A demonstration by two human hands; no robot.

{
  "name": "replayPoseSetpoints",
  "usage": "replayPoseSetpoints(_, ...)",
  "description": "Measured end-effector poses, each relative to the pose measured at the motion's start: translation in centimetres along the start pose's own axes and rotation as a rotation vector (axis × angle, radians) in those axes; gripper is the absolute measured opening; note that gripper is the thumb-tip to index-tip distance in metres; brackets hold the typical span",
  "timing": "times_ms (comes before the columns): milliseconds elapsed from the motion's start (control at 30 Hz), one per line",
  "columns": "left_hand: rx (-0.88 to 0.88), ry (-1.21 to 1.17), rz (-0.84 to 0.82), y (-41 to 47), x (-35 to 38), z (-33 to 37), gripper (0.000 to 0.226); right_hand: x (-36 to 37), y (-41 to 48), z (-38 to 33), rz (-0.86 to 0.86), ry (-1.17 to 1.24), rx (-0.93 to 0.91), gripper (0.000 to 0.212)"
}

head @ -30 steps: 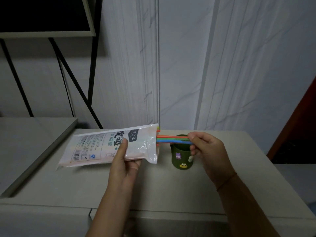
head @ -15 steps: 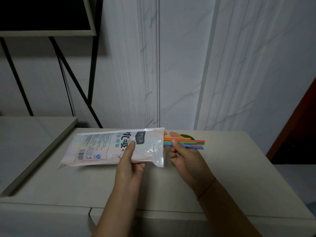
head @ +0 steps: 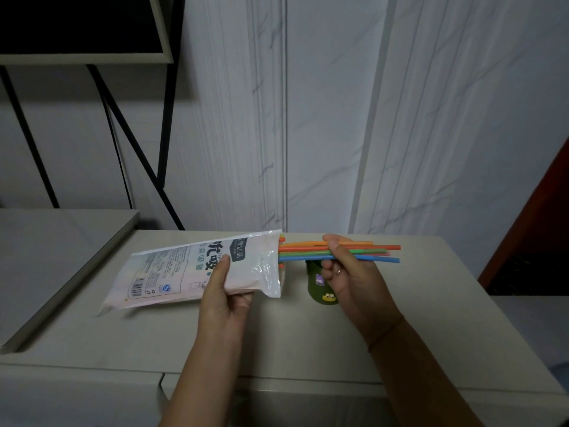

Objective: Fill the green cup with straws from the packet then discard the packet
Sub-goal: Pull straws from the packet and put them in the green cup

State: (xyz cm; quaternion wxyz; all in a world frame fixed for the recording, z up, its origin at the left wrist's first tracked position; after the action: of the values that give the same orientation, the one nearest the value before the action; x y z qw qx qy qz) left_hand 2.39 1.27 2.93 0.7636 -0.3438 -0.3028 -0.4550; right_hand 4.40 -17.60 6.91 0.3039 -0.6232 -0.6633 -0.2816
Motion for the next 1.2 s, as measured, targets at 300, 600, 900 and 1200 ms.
replayPoseSetpoints(300,-0.003,0.005,-0.01,-0.2,0.3,-0.6,0.028,-0.7,0.3,-0.8,0.049,-0.057,-0.134,0.012)
replayPoseSetpoints(600,0.004,0.028,0.083,1.0,-1.3,0.4,0.03,-4.0,0.8,-6.1,0.19,-0.118,-0.289,0.007)
replayPoseSetpoints(900,0.0,0.073,0.052,0.8,-0.8,-0.7,0.025,-7.5,0.3,-10.5,0.313,-0.28,-0.421,0.007)
replayPoseSetpoints(1200,-0.022,0.091,0.037,0.4,0.0,-1.5,0.023,-7.7,0.6,-11.3,0.314,-0.403,-0.444,0.009)
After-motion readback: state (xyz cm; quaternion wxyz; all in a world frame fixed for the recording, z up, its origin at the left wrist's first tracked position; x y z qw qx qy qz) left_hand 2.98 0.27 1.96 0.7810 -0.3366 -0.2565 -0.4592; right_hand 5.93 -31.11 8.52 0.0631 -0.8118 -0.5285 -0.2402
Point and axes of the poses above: each hand's wrist, its own y-axis towards the middle knuckle, its own x-axis out of the palm, z = x × y, the point moved 5 cm from there along y, towards the middle knuckle, and after that the axes turned 12 degrees about y, right-handed, at the moved point
